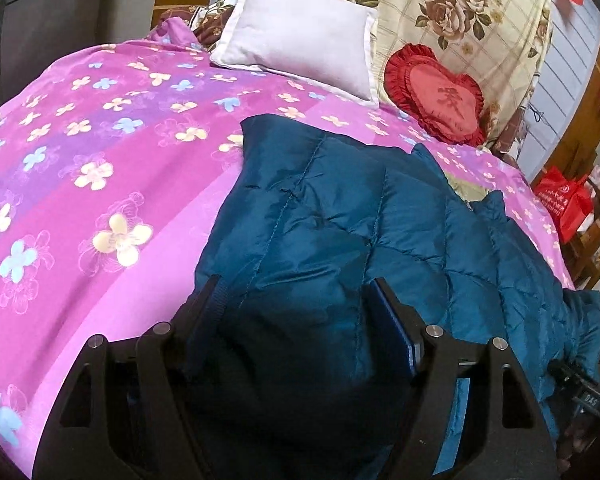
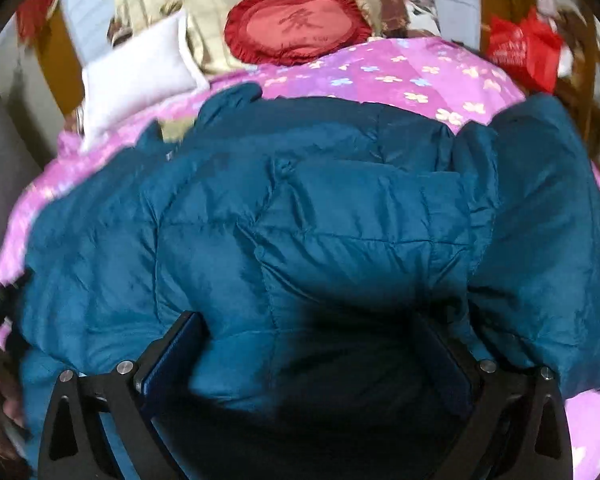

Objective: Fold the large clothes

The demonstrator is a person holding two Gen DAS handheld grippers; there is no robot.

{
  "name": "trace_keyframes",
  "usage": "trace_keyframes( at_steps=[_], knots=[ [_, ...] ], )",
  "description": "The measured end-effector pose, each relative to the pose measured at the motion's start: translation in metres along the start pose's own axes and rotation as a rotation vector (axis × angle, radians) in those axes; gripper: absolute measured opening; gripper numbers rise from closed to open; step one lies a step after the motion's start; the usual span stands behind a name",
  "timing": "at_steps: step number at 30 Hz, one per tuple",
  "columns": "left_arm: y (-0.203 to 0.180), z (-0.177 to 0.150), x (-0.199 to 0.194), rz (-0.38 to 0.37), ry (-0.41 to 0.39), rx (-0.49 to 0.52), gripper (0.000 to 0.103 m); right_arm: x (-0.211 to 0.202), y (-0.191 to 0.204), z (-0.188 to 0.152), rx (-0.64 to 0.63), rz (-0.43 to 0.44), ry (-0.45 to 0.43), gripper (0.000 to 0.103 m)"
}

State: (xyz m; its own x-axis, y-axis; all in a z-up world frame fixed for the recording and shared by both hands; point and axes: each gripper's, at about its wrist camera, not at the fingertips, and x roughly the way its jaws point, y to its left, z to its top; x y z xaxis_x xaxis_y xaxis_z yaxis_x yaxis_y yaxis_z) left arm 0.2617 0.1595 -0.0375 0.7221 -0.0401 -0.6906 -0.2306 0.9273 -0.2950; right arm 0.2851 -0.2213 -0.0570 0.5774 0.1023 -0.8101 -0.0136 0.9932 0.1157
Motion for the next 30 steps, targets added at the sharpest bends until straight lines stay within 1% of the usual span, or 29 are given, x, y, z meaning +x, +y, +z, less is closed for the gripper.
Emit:
trace_keyframes(
  at_steps=[4, 5, 6, 7, 8, 10, 11, 13, 15, 17, 20, 22, 25, 28, 30],
  knots=[
    [0.004, -0.003, -0.004, 0.003, 0.006, 0.001, 0.073, -0.016, 0.000, -0.012, 0.013, -0.004, -0.022, 0.102],
    [0.004, -0.003, -0.004, 0.002, 0.007, -0.001, 0.073, -0.025, -0.002, -0.021, 0.021, -0.016, -0.051, 0.102],
    [0.005, -0.003, -0.004, 0.000, 0.008, -0.005, 0.073, -0.039, -0.005, -0.034, 0.038, -0.017, -0.104, 0.102],
    [0.005, -0.003, -0.004, 0.003, 0.009, -0.005, 0.073, -0.046, -0.009, -0.046, 0.056, -0.006, -0.134, 0.102],
    [0.004, -0.003, -0.003, 0.008, 0.012, -0.001, 0.073, -0.053, -0.014, -0.059, 0.085, 0.019, -0.142, 0.102],
    [0.002, -0.003, -0.001, 0.020, 0.016, 0.011, 0.074, -0.060, -0.022, -0.074, 0.128, 0.079, -0.112, 0.103],
    [0.001, -0.002, -0.001, 0.022, 0.018, 0.015, 0.075, -0.061, -0.022, -0.077, 0.120, 0.080, -0.102, 0.103],
    [-0.002, -0.002, 0.001, 0.012, 0.023, 0.030, 0.080, -0.065, -0.021, -0.083, 0.121, 0.092, -0.110, 0.103],
    [-0.003, -0.003, 0.001, 0.007, 0.026, 0.043, 0.081, -0.074, -0.022, -0.093, 0.145, 0.113, -0.138, 0.103],
    [-0.003, -0.004, 0.000, 0.001, 0.032, 0.051, 0.081, -0.078, -0.021, -0.100, 0.152, 0.101, -0.137, 0.103],
    [-0.005, -0.014, -0.010, 0.004, 0.033, 0.087, 0.081, -0.081, -0.012, -0.109, 0.113, 0.109, -0.113, 0.103],
    [-0.005, -0.019, -0.017, 0.006, 0.025, 0.102, 0.081, -0.084, -0.008, -0.113, 0.095, 0.096, -0.102, 0.103],
    [-0.003, -0.021, -0.020, 0.006, 0.023, 0.097, 0.081, -0.085, -0.008, -0.117, 0.087, 0.082, -0.093, 0.103],
    [-0.003, -0.020, -0.018, 0.013, 0.028, 0.097, 0.082, -0.090, -0.013, -0.119, 0.114, 0.049, -0.111, 0.102],
    [-0.004, -0.020, -0.017, 0.022, 0.030, 0.103, 0.082, -0.094, -0.021, -0.119, 0.145, 0.044, -0.125, 0.102]
  ],
)
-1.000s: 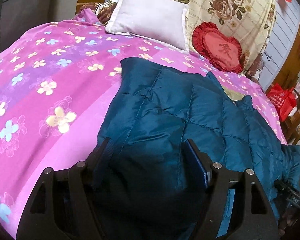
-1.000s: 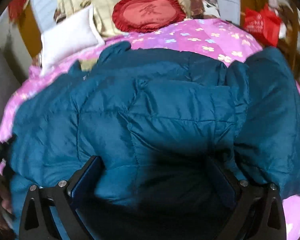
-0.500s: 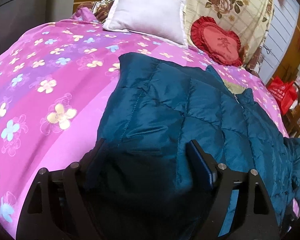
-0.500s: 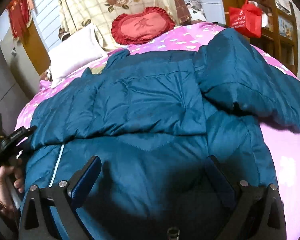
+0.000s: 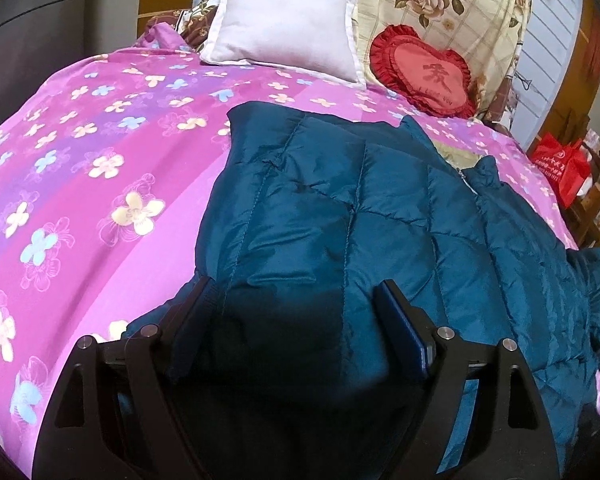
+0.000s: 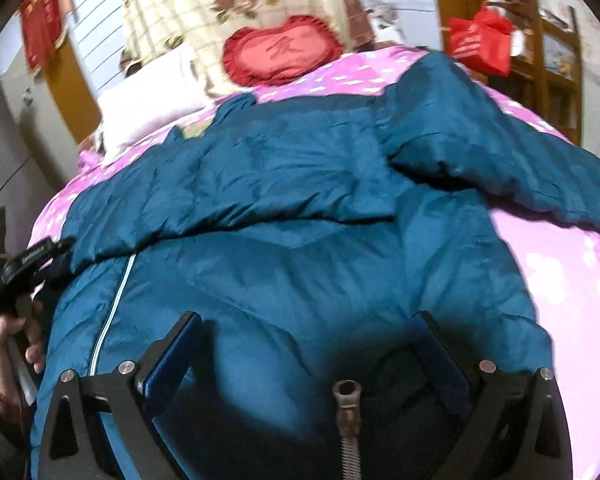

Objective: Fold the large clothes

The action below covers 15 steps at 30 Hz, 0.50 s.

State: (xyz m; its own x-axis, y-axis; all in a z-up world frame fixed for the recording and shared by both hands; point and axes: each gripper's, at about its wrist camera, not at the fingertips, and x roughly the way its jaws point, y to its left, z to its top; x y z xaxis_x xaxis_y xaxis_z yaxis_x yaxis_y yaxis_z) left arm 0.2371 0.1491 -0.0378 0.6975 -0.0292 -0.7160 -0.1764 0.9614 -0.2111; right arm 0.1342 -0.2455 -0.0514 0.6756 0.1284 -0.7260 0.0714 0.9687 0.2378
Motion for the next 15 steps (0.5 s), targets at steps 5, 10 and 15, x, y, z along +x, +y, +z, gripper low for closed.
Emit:
trace_keyframes(
  at_steps=[5, 10, 15],
  knots=[
    [0.000, 0.001, 0.002, 0.002, 0.004, -0.004, 0.082, -0.037, -0.069, 0.038, 0.159, -0.209, -0.132, 0.100],
    [0.000, 0.001, 0.002, 0.009, 0.003, -0.003, 0.082, -0.067, -0.178, 0.075, 0.296, -0.517, -0.237, 0.101],
    [0.000, 0.001, 0.002, 0.011, 0.003, -0.002, 0.083, -0.062, -0.296, 0.079, 0.521, -0.602, -0.190, 0.101]
  ],
)
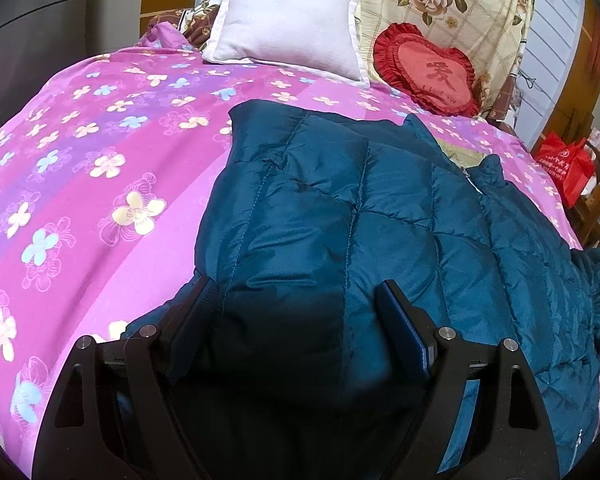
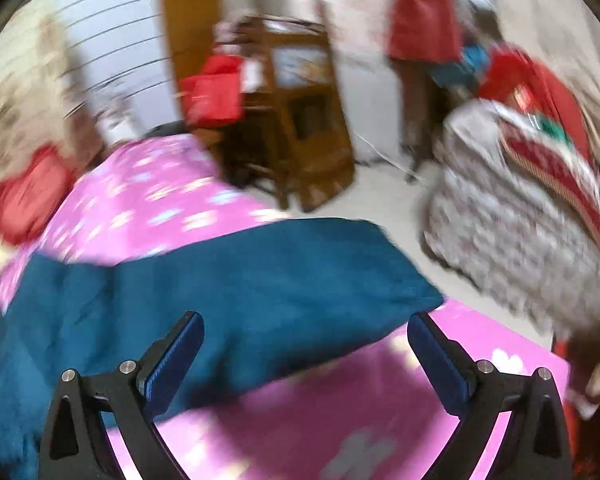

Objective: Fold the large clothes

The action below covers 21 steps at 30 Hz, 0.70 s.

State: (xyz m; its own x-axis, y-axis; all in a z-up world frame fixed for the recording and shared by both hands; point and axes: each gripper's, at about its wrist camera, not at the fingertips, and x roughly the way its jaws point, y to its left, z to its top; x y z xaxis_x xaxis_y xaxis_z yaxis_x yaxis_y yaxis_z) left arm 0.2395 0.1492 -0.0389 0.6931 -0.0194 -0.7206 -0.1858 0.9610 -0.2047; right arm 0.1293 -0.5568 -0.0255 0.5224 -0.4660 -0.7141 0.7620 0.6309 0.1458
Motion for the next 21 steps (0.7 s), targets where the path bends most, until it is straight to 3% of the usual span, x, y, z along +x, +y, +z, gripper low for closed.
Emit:
trace_keyframes(
  at_steps=[3, 6, 8, 9, 10, 12, 13, 16, 21],
  knots=[
    [0.000, 0.000, 0.000, 0.000, 0.000, -0.001, 0.083, 0.042, -0.005, 0.006, -0.048, 0.006, 0.118, 0.101],
    [0.001, 0.000, 0.001, 0.002, 0.000, 0.000, 0.083, 0.052, 0.006, 0.006, -0.103, 0.001, 0.131, 0.102],
    [0.003, 0.001, 0.001, 0.001, 0.000, -0.001, 0.083, 0.054, 0.023, 0.000, -0.201, 0.003, 0.135, 0.088],
    [0.002, 0.001, 0.001, 0.001, 0.000, -0.001, 0.083, 0.051, 0.027, -0.003, -0.234, 0.011, 0.128, 0.074],
    [0.002, 0.000, 0.001, 0.002, 0.000, -0.002, 0.083, 0.049, 0.030, -0.004, -0.253, 0.031, 0.113, 0.052],
    [0.002, 0.001, 0.001, 0.002, 0.001, -0.001, 0.083, 0.038, 0.033, -0.007, -0.263, 0.047, 0.076, 0.026],
    [0.003, 0.001, 0.001, 0.002, 0.001, 0.000, 0.083, 0.031, 0.035, -0.009, -0.270, 0.053, 0.048, 0.019],
    [0.002, 0.001, 0.001, 0.002, 0.000, -0.001, 0.083, 0.010, 0.045, -0.015, -0.285, 0.054, -0.014, 0.016],
    [0.002, 0.001, 0.001, 0.001, 0.001, -0.001, 0.083, -0.067, 0.088, -0.031, -0.386, 0.099, -0.155, 0.015]
  ],
)
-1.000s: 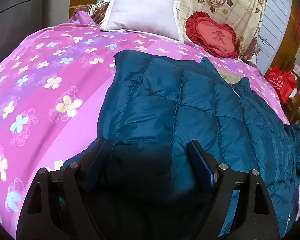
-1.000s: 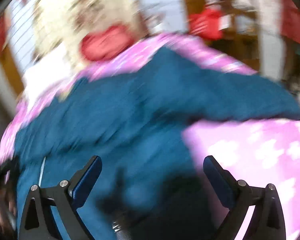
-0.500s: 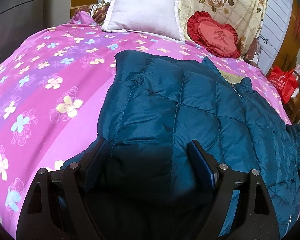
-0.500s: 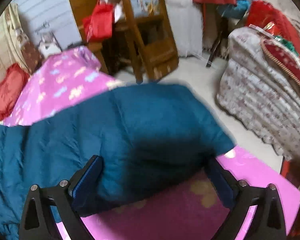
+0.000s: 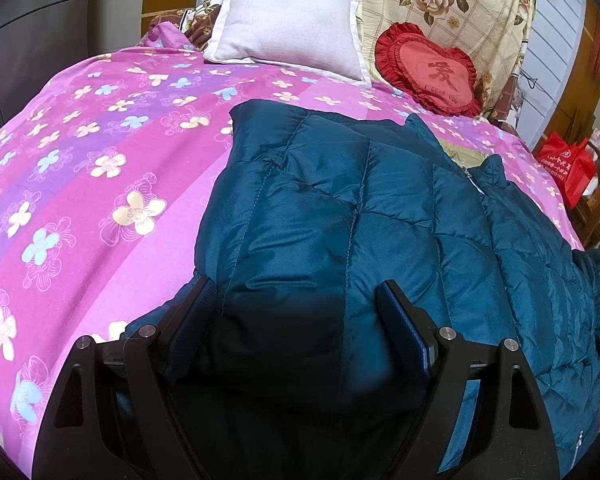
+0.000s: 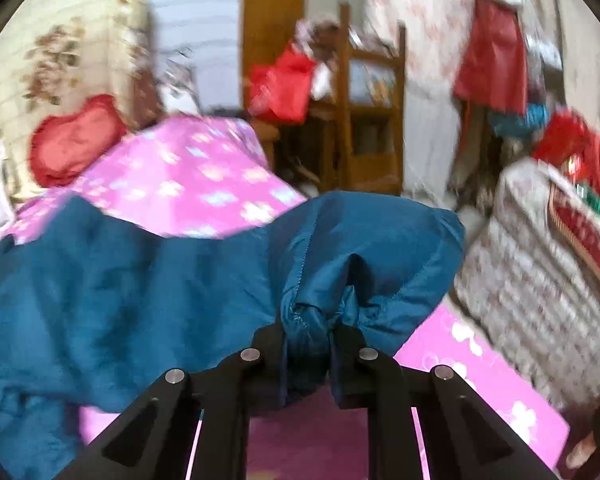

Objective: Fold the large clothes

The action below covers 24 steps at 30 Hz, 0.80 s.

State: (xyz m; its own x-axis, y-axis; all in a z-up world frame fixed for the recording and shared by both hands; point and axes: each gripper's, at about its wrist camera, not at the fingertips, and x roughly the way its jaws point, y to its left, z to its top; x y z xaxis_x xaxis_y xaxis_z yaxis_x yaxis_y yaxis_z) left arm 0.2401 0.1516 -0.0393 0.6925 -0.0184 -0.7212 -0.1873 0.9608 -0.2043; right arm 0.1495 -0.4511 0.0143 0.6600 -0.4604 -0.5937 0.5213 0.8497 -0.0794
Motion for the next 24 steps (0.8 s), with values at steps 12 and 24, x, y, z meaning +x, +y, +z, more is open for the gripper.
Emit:
trace_keyframes(
  at_steps=[12, 24],
  knots=[
    [0.002, 0.000, 0.000, -0.014, -0.001, -0.014, 0.083, -0.142, 0.231, -0.060, -0.337, 0.315, -0.124, 0.015],
    [0.003, 0.000, 0.001, -0.014, -0.001, -0.014, 0.084, -0.142, 0.340, -0.132, -0.665, 0.553, -0.110, 0.085]
  ],
)
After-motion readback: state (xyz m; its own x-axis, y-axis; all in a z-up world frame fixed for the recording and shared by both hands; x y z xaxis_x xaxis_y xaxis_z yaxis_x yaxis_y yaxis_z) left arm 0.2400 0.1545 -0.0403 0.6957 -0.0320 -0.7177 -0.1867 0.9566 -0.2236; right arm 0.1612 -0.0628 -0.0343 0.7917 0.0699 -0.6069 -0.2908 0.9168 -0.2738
